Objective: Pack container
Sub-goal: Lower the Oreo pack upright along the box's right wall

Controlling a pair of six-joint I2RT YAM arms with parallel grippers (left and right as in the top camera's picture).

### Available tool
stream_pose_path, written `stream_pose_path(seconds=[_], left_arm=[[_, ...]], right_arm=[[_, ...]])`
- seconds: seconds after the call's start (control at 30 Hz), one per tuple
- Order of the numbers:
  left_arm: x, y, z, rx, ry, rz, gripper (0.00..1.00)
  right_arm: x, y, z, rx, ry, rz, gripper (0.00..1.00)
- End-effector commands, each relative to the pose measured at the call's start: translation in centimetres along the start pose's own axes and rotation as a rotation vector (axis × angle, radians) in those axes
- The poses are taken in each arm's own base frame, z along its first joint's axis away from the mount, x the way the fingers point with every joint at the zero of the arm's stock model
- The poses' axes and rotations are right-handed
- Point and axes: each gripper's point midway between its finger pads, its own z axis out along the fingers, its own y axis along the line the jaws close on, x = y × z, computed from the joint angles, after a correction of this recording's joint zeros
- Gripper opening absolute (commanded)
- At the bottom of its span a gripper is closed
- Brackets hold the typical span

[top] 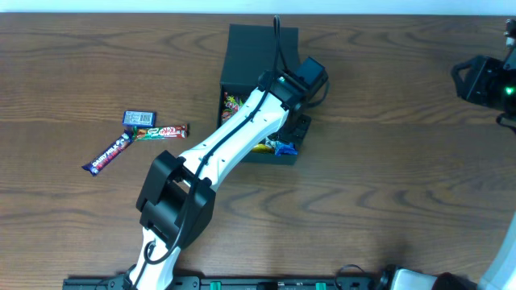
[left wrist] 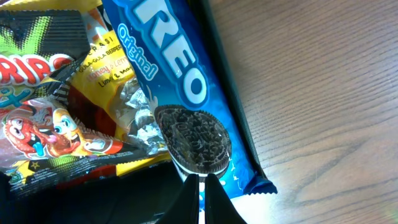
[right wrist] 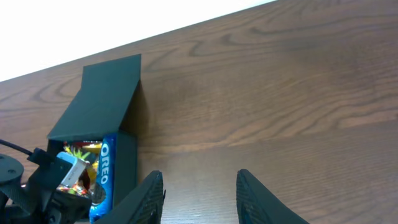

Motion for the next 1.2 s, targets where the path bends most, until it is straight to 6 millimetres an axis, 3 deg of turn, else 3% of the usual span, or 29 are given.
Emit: stream_pose_path(seconds=[0.0, 0.3, 0.7, 0.8, 0.93, 1.17], left_arm=[[0.5, -0.4, 1.0, 0.021, 0.037, 0.019, 0.06], [2.2, -0.8, 2.7, 0.032, 0.089, 0.030, 0.06], [1.9, -0.7, 3.0, 0.027, 0.076, 0.031, 0.06], [1.6, -0.6, 2.5, 0.030, 0.067, 0.027, 0.06], [0.0, -0.8, 0.0, 0.049, -0.005, 0.026, 0.06], [0.4, -1.3, 0.2, 0.053, 0.004, 0.037, 0.06]], right_arm=[[-0.2, -0.1, -0.5, 0.002, -0.013, -0.020, 0.39], [-0.2, -0.1, -0.5, 0.002, -0.013, -0.024, 0.39], [-0.2, -0.1, -0.5, 0.002, -0.013, -0.024, 0.39], [-0.2, -0.1, -0.5, 0.002, -0.013, -0.024, 0.40], [-0.2, -0.1, -0.5, 0.002, -0.013, -0.023, 0.40], [-0.2, -0.1, -0.5, 0.002, -0.013, -0.024, 0.40]])
